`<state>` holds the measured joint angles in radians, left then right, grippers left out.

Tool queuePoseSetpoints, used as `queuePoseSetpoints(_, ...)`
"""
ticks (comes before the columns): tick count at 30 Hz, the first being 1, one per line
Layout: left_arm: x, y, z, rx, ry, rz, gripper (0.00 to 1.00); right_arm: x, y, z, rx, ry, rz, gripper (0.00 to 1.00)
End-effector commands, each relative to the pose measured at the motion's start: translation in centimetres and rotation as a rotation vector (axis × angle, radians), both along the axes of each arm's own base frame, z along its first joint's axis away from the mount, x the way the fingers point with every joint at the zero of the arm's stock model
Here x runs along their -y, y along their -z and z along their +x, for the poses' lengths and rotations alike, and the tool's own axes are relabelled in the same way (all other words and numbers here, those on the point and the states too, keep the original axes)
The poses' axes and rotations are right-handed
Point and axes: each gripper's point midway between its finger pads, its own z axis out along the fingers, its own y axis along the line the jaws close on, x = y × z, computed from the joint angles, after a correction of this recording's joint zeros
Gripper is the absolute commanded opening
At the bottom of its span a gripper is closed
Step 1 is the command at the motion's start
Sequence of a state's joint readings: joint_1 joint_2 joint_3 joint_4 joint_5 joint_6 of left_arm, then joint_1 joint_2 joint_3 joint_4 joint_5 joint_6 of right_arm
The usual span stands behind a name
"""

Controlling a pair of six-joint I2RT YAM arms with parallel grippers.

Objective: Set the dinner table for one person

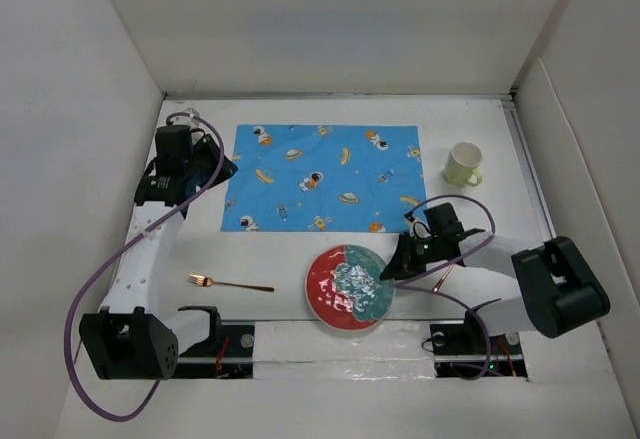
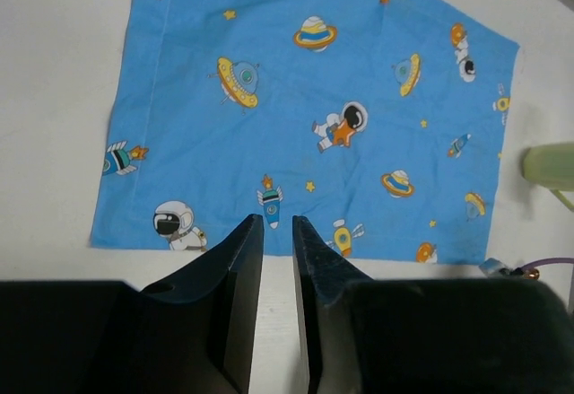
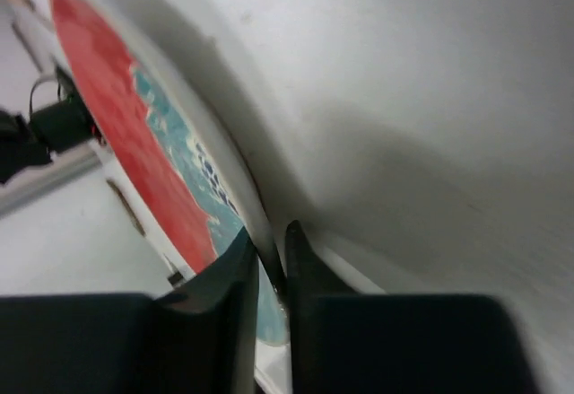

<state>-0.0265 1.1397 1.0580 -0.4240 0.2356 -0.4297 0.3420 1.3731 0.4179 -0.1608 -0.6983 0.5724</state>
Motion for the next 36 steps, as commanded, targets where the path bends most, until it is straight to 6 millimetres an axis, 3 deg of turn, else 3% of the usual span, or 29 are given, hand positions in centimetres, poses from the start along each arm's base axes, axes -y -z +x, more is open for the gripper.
queuePoseSetpoints(1, 0.3, -3.8, 0.9, 0.095, 0.017, -0.007, 0.17, -0.4, 1.1, 0.6, 0.029, 0.020, -0.019, 0.03)
queuePoseSetpoints(5, 0.4, -5.2, 1.2, 0.127, 0.020, -0.011, 0.18, -1.8, -3.1, 1.8, 0.117, -0.001, 0.053, 0.00)
queuePoseSetpoints(6, 0.5, -5.5, 1.2, 0.136, 0.022, -0.014, 0.19, -2.1, -5.6, 2.6, 0.189, 0.005, 0.081, 0.00)
queuePoseSetpoints(8, 1.0, -6.2, 1.6, 0.157, 0.050, -0.031, 0.21, -3.5, -12.4, 5.6, 0.306, 0.047, 0.172, 0.00)
queuePoseSetpoints(9, 1.2, -6.2, 1.9, 0.167, 0.065, -0.031, 0.21, -4.1, -14.2, 6.7, 0.339, 0.053, 0.204, 0.00)
queuePoseSetpoints(10, 1.2, -6.2, 1.9, 0.167, 0.065, -0.031, 0.21, -4.2, -14.2, 6.7, 0.328, 0.061, 0.207, 0.00)
queuePoseSetpoints(11, 1.6, -6.0, 2.0, 0.160, 0.091, -0.041, 0.21, -5.0, -17.5, 8.3, 0.384, 0.060, 0.251, 0.00)
queuePoseSetpoints(12, 1.8, -6.0, 2.1, 0.160, 0.108, -0.040, 0.21, -5.5, -18.7, 9.3, 0.400, 0.060, 0.268, 0.00)
queuePoseSetpoints(13, 2.0, -5.9, 2.1, 0.159, 0.122, -0.042, 0.20, -5.9, -18.5, 11.0, 0.380, 0.070, 0.265, 0.00)
queuePoseSetpoints(14, 2.4, -5.5, 2.3, 0.148, 0.143, -0.051, 0.20, -6.6, -21.2, 13.1, 0.436, 0.079, 0.288, 0.00)
queuePoseSetpoints(15, 2.5, -5.5, 2.3, 0.147, 0.151, -0.056, 0.20, -7.0, -21.8, 14.6, 0.455, 0.096, 0.285, 0.00)
queuePoseSetpoints(16, 2.7, -5.4, 2.4, 0.156, 0.161, -0.066, 0.20, -7.5, -20.6, 16.9, 0.437, 0.124, 0.259, 0.00)
queuePoseSetpoints(17, 3.1, -5.0, 2.1, 0.151, 0.178, -0.084, 0.20, -7.7, -20.7, 18.9, 0.461, 0.167, 0.236, 0.00)
queuePoseSetpoints(18, 3.3, -4.8, 2.0, 0.150, 0.183, -0.094, 0.20, -8.2, -22.5, 20.9, 0.506, 0.185, 0.251, 0.00)
queuePoseSetpoints(19, 3.6, -5.1, 2.2, 0.169, 0.188, -0.115, 0.20, -8.2, -22.8, 22.8, 0.517, 0.226, 0.263, 0.00)
queuePoseSetpoints(20, 4.0, -4.2, 1.6, 0.153, 0.203, -0.136, 0.20, -8.3, -20.7, 24.8, 0.474, 0.263, 0.236, 0.00)
queuePoseSetpoints(21, 4.3, -4.0, 1.4, 0.155, 0.212, -0.150, 0.20, -8.8, -22.4, 26.6, 0.527, 0.282, 0.262, 0.00)
queuePoseSetpoints(22, 4.5, -3.7, 1.3, 0.155, 0.219, -0.163, 0.21, -9.0, -22.3, 27.8, 0.523, 0.306, 0.258, 0.00)
queuePoseSetpoints(23, 4.6, -3.0, 0.9, 0.141, 0.227, -0.170, 0.20, -8.8, -20.2, 29.5, 0.489, 0.334, 0.231, 0.00)
queuePoseSetpoints(25, 4.6, -2.6, 0.6, 0.139, 0.230, -0.169, 0.21, -9.5, -20.8, 30.9, 0.481, 0.342, 0.257, 0.00)
queuePoseSetpoints(29, 4.5, -1.9, 0.0, 0.139, 0.226, -0.161, 0.21, -10.0, -19.2, 31.9, 0.445, 0.368, 0.231, 0.00)
queuePoseSetpoints(31, 4.6, -1.8, -0.1, 0.139, 0.228, -0.168, 0.21, -10.4, -17.9, 31.6, 0.412, 0.372, 0.219, 0.00)
queuePoseSetpoints(36, 4.7, -0.9, -0.2, 0.119, 0.232, -0.178, 0.21, -9.6, -12.2, 30.2, 0.304, 0.409, 0.159, 0.00)
